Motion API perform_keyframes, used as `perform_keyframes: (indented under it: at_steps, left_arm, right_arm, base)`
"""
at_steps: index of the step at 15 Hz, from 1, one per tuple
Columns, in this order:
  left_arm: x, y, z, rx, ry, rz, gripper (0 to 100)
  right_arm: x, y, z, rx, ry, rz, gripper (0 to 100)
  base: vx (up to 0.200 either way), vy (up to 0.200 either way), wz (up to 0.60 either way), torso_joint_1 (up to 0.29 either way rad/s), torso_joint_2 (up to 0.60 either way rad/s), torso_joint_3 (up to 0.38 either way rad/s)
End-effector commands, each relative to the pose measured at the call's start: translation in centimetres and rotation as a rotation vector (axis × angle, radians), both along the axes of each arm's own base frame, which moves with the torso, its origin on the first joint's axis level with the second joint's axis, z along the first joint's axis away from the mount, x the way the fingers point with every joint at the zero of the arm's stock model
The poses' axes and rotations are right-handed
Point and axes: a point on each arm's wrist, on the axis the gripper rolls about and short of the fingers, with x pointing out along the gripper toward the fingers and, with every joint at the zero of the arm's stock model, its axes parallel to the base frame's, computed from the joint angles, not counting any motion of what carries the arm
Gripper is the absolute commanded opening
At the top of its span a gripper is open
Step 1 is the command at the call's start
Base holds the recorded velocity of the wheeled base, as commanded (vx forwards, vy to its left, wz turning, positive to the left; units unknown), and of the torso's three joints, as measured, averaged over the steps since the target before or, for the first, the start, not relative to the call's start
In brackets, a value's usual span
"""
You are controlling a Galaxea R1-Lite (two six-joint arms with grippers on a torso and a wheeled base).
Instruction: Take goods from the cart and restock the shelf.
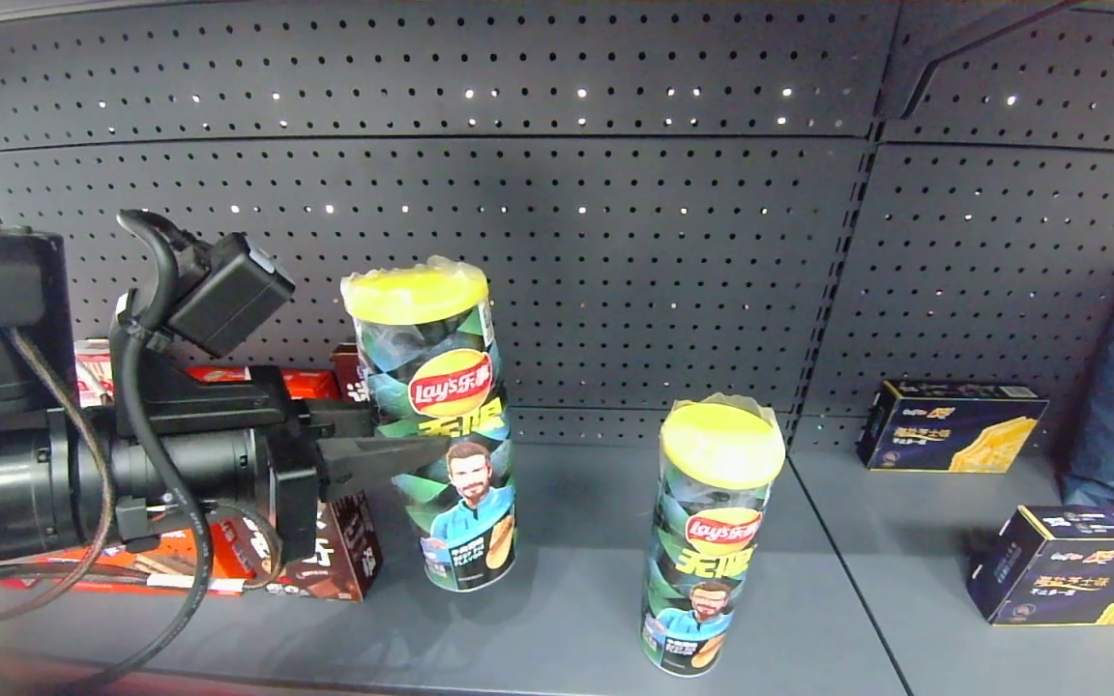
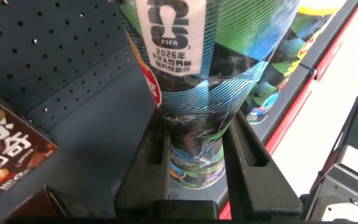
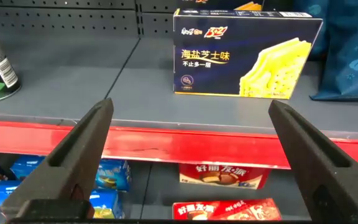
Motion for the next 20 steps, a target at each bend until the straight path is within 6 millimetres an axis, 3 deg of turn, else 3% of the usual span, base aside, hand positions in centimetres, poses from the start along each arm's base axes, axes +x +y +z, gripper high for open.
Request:
perform_keyframes:
  at_steps: [1,5,12,20]
  left_arm:
    - [0.6,-0.2,0.0,0.001,0.002,-0.001,0]
    - [1.3,0.2,0.4,-0.006,-0.007,0.026,0]
    - [5.7,-1.4,2.3,-0.043,-0.034,-0.047,0]
    - [10.7,-3.3,-1.8,0.008,0.024,-0.166,0]
  right_arm:
    - [0.0,0.0,0.0,-0.001,0.003,0.000,100]
    - [0.0,0.0,0.0,-0.001,0.003,0.000,100]
    - [0.0,0.0,0.0,-0.001,0.003,0.002,100]
    - [0.0,0.0,0.0,-0.001,0.003,0.000,100]
  base:
    - [0.000,0.000,0.00,0.000,0.00,0.000]
    - [0.000,0.000,0.00,0.000,0.00,0.000]
    - [0.000,0.000,0.00,0.000,0.00,0.000]
    - [0.000,0.000,0.00,0.000,0.00,0.000]
